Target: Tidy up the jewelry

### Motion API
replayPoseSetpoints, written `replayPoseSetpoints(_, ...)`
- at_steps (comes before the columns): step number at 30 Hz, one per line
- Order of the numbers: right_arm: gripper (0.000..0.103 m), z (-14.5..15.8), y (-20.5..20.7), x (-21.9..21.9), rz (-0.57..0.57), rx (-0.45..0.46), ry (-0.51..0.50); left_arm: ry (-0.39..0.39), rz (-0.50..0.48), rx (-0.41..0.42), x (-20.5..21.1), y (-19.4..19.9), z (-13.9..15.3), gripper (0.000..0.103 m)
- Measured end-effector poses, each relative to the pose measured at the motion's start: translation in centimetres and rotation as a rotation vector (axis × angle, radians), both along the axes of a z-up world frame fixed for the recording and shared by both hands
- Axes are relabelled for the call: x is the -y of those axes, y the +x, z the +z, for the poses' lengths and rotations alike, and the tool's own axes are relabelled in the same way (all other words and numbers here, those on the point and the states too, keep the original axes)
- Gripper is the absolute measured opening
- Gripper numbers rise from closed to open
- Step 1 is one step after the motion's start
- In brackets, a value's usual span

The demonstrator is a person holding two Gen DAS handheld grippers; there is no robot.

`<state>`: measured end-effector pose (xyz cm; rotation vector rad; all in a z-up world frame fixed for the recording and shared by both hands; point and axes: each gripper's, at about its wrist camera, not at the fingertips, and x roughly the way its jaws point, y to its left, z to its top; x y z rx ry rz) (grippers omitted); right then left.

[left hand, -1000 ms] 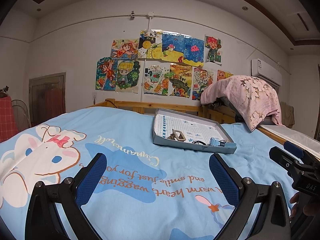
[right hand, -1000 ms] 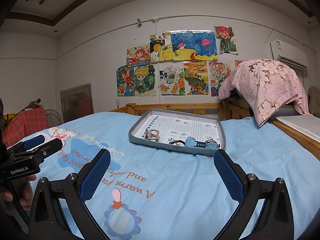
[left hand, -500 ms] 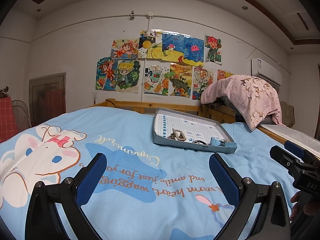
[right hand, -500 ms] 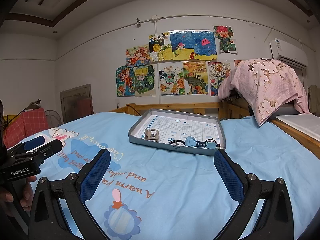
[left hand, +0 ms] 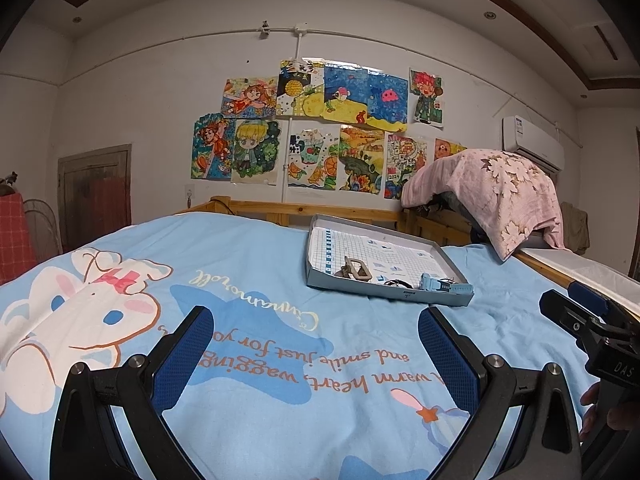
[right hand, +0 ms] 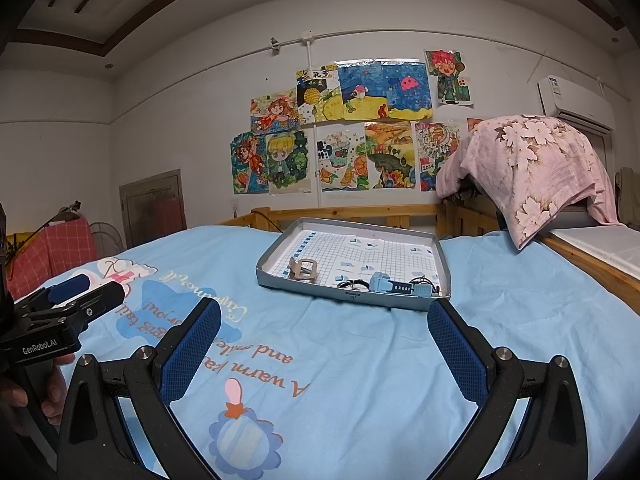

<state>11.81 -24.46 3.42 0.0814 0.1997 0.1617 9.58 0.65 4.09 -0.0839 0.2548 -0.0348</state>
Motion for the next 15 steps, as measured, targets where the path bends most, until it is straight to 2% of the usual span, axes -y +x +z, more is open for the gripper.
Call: replayPoseSetpoints(15, 0.102, 0.03, -0.01, -0.02, 0.0, 0.0, 0.001, 0.033, 0.03, 0.011, -0.01, -0.24, -0.14, 0.103)
